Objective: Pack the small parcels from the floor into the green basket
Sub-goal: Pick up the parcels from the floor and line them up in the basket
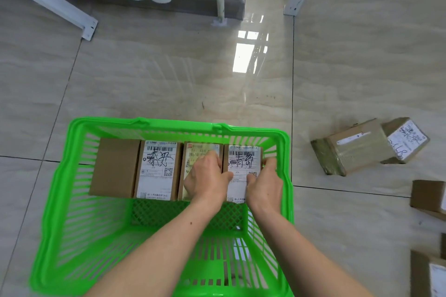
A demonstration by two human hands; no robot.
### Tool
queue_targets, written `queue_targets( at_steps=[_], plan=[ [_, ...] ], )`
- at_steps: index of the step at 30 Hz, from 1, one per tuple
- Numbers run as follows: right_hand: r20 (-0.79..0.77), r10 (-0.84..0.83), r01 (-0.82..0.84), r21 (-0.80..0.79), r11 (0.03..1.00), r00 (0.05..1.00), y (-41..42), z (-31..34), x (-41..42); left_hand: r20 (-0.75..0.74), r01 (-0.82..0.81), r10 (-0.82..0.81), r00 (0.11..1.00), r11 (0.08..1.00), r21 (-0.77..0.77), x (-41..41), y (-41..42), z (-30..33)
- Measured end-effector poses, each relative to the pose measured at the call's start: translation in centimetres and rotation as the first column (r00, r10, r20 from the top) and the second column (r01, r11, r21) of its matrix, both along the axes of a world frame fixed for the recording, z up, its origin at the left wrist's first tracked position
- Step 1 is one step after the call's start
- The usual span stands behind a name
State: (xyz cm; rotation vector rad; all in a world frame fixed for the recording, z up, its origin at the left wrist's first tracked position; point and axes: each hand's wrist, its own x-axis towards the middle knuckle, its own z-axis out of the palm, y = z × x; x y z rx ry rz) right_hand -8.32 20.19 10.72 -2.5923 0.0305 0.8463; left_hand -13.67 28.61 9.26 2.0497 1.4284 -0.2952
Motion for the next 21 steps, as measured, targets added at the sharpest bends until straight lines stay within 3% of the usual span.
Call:
queue_targets(
  at_steps=[5, 13, 21],
  plan=[
    [0.013, 0.002, -0.003, 0.047, 0.999, 1.000, 0.1, 3.1, 0.1, 0.001, -0.011, 0.011, 1.000, 1.000, -0.025, 0.2, 0.0, 2.9],
    [-0.100, -0.043, 0.061, 0.191, 0.980, 0.994, -3.1, 15.5, 1.3, -0.023, -0.035, 0.033, 0.999, 0.992, -0.119, 2.1, -1.9, 16.1],
    [-0.078, -0.263, 0.274, 0.218, 0.937, 0.962, -11.9, 28.6, 4.1, 0.062, 0.168, -0.160, 0.985, 0.973, -0.155, 6.2, -7.9, 28.7]
  ],
)
